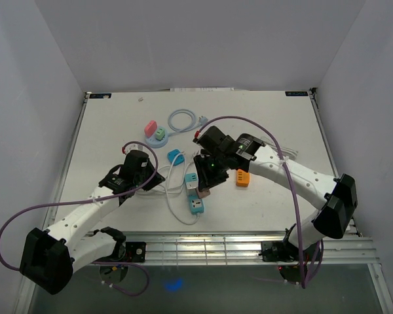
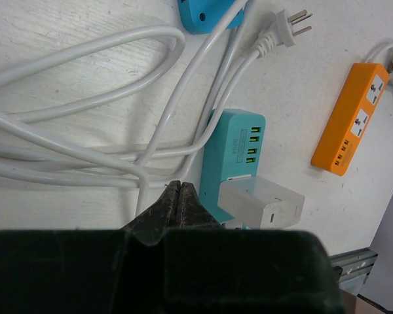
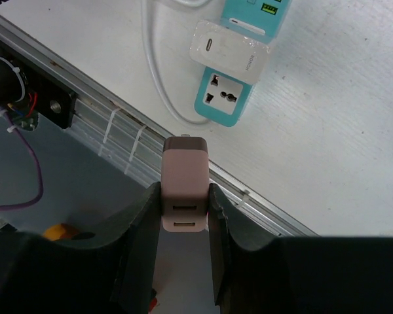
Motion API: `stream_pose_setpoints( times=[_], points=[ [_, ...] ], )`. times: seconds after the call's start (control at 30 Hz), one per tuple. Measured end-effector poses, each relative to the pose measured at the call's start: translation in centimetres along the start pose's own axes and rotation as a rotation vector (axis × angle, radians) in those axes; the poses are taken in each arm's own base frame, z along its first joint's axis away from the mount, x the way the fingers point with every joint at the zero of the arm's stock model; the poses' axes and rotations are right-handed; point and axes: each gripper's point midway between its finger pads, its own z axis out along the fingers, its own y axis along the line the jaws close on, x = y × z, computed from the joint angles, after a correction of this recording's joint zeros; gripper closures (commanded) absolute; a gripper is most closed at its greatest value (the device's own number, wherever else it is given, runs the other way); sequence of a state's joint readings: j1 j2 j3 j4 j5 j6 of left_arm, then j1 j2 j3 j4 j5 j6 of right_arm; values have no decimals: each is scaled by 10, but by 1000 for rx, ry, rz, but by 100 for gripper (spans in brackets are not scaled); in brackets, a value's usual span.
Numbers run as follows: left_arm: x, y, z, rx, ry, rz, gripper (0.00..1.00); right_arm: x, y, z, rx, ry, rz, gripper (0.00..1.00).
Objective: Insert the plug
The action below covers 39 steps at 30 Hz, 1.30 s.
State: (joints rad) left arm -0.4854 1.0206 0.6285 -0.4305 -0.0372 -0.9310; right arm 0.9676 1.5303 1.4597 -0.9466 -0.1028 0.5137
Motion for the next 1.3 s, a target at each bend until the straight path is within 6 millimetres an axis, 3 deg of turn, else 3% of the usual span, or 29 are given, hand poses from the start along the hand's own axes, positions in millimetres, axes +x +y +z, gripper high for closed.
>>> stream_pose_setpoints(
  times=[0.53, 1.0, 1.3],
  points=[
    [-1, 3, -1, -7, 1, 40, 100, 7, -9, 66, 68, 92, 96, 92],
    [-1, 4, 0, -6, 1, 55, 100, 13, -15, 94, 116, 127, 103, 92],
    [0, 5, 2, -11, 6, 57, 100, 15, -15, 96, 126, 125, 101, 92]
  ],
)
